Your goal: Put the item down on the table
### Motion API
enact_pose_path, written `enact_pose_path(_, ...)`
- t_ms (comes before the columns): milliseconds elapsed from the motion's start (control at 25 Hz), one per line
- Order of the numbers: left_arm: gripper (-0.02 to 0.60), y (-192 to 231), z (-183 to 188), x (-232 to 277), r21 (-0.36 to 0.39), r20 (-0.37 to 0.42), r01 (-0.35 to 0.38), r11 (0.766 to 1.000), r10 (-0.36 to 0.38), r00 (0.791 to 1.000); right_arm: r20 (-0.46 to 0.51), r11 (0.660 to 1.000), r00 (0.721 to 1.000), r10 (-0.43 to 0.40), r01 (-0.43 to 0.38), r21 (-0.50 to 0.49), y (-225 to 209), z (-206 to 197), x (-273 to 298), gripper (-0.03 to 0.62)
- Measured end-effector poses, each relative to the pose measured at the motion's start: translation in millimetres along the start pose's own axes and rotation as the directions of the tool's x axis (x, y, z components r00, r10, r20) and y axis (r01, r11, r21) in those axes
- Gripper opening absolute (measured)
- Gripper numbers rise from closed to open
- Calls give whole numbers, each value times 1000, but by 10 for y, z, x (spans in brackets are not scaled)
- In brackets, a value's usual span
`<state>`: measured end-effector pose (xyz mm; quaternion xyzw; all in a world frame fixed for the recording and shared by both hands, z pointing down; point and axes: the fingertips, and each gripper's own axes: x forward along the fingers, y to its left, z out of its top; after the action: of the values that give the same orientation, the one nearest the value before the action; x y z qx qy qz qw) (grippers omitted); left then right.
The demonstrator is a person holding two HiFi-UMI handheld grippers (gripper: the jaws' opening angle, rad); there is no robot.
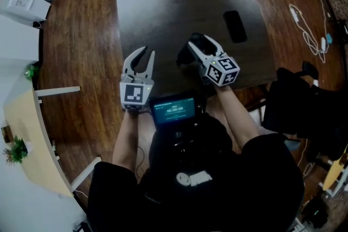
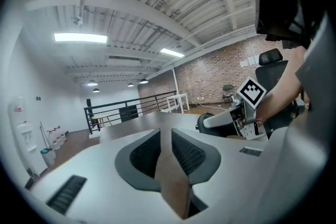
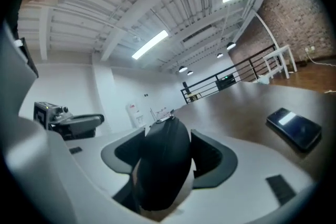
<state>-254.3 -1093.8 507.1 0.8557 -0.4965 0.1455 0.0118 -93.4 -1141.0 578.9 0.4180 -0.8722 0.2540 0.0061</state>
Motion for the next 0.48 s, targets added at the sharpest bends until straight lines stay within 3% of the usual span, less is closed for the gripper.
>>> enact_pose_path(40, 51, 34, -1, -21, -10, 7, -8, 1000, 8, 1000, -23, 1000, 1000, -19, 20, 11, -75, -106, 25, 287)
enact_pose_path(200, 37, 95, -25, -67, -36, 17, -19, 999, 20, 1000, -87, 996, 993, -78, 81, 34, -297, -424, 26, 288)
enact_pose_path(480, 2, 140, 23, -7, -70, 52, -31, 997, 35, 998, -79, 990, 992, -104, 110, 89, -530, -456, 29, 308)
